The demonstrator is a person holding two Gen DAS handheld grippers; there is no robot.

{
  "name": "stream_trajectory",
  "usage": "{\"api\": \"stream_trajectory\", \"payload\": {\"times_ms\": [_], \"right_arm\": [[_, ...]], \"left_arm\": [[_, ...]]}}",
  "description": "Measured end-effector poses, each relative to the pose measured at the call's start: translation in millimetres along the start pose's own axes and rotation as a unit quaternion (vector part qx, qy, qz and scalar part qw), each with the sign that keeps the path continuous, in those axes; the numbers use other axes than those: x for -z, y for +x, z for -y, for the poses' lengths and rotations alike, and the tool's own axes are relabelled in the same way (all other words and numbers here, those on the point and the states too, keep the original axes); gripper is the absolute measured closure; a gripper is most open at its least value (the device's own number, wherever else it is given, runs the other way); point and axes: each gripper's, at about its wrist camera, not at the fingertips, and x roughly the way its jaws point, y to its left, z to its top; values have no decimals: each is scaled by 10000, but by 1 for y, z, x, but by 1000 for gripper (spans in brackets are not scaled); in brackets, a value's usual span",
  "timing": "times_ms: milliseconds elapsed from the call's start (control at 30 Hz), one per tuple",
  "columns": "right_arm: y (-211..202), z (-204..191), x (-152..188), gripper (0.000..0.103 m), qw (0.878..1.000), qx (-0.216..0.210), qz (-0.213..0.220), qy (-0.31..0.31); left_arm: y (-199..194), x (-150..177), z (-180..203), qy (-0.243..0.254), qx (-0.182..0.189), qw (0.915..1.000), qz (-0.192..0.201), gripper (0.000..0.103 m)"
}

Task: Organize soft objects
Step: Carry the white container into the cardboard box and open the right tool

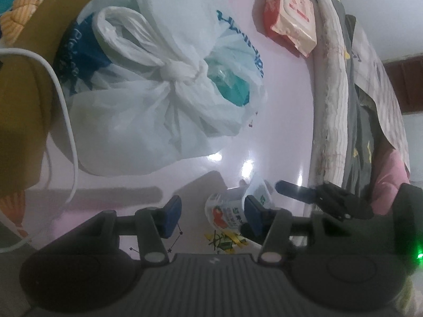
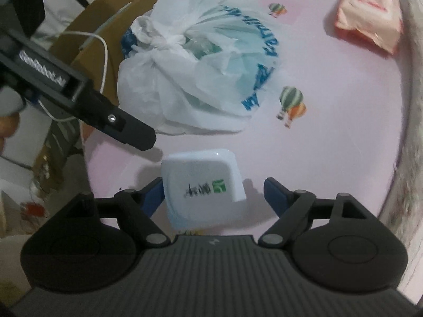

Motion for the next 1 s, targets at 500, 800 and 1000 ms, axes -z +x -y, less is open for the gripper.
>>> {"api": "stream_trajectory", "payload": {"times_ms": [500, 800, 1000], "right_arm": [[-30, 64, 41, 37, 9620, -1114, 316, 2473], [22, 59, 16, 53, 9456, -1601, -24, 2832], [37, 58, 16, 59, 9309, -1822, -144, 3161]], "left_arm": [[18, 32, -11, -24, -63, 9990, -433, 53], [33, 30, -9, -225, 251, 9990, -291, 53], [32, 27, 5, -172, 176, 9997, -88, 61]]}}
